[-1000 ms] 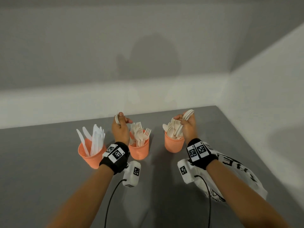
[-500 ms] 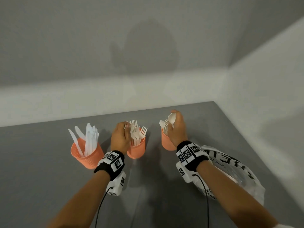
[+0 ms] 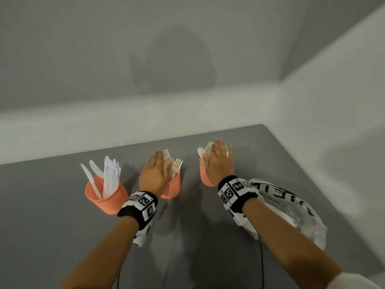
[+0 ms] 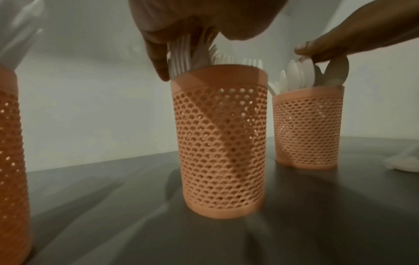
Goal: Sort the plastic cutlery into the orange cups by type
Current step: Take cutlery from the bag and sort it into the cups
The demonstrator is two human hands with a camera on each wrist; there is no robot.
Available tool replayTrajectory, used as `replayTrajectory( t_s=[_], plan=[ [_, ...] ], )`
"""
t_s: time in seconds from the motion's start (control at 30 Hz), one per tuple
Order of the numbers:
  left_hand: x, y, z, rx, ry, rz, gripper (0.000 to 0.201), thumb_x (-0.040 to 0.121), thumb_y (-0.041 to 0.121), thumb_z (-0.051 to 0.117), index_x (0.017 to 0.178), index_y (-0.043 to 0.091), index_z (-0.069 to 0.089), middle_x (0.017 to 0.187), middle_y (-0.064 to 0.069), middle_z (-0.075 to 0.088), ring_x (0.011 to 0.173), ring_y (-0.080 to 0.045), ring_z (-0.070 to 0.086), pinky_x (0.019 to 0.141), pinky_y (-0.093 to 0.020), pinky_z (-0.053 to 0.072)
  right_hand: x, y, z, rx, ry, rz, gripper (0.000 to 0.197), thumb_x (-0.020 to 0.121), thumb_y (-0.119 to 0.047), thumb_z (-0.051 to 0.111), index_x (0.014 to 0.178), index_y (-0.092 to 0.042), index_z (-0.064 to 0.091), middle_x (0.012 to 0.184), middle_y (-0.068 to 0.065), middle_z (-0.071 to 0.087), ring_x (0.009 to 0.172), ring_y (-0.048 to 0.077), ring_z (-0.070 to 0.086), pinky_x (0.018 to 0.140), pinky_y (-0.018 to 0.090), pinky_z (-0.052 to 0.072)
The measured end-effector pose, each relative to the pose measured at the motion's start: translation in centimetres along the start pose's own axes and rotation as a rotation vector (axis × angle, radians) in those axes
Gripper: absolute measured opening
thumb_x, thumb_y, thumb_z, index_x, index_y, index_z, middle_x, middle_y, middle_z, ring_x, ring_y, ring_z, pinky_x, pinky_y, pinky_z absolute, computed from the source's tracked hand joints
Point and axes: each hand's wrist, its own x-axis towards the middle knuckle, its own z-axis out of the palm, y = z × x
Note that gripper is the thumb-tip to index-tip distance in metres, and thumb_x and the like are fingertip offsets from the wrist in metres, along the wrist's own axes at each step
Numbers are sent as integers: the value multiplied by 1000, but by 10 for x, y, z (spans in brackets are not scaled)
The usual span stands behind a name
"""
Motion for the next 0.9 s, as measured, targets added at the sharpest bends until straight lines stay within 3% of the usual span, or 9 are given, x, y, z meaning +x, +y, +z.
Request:
replayTrajectory(
  t_s=[0.13,0.2,0.33,0.4,0.47,0.57,0.67,0.77,0.9],
  plan=[
    [2,7,-5,34,14,-19,80,86,54,14,147,3,17,154,-16,21,143,-30,20,118,-43,15,0,0,-13,191,-9,-7,55,101,-36,21,149,-12,12,157,14,11,146,23,7,117,44,-4],
    [2,20,-11,-25,110,17,82,85,58,13,147,3,17,154,-17,22,143,-30,20,118,-42,14,-4,1,-25,382,54,-47,49,101,-28,30,144,-7,28,152,18,25,143,27,22,116,41,10],
    [-4,66,-19,-299,248,229,56,93,34,38,142,8,30,142,-14,38,129,-23,40,107,-29,31,-23,19,-69,676,-1,-23,32,98,-17,39,100,-2,66,97,16,69,88,25,62,84,31,44],
    [-7,95,-18,-458,210,307,43,91,17,46,133,9,40,127,-9,49,108,-17,51,91,-22,40,-34,38,-89,590,-156,13,35,97,-15,38,83,0,67,68,4,65,62,16,58,72,26,46],
    [-14,120,-10,-581,91,337,32,89,12,45,120,11,50,107,-3,57,90,-17,56,79,-27,47,-49,59,-97,494,-341,118,36,95,-14,39,68,-6,61,60,0,59,55,12,55,57,23,46],
    [-28,144,17,-605,-169,360,20,89,8,45,103,9,60,87,-3,60,77,-18,57,71,-22,43,-74,88,-89,234,-563,242,30,94,-15,43,70,-9,60,73,8,66,55,14,53,51,19,45],
    [-42,155,49,-430,-370,441,20,90,8,50,102,7,65,94,-9,57,86,-24,57,75,-21,36,-92,111,-69,-102,-588,263,22,90,-17,48,98,-5,64,107,10,67,79,20,61,79,28,49],
    [-55,159,69,-299,-507,388,30,84,27,55,110,15,65,113,-8,47,107,-24,49,89,-22,36,-102,126,-52,-106,-654,261,48,89,-19,54,135,-12,44,137,10,51,124,25,49,103,32,38],
    [-64,164,77,-189,-609,259,38,91,32,50,127,19,53,131,-12,42,118,-28,47,103,-31,34,-99,132,-32,-27,-713,279,76,83,-27,64,146,-19,23,148,8,37,135,26,37,109,37,33]
  ],
)
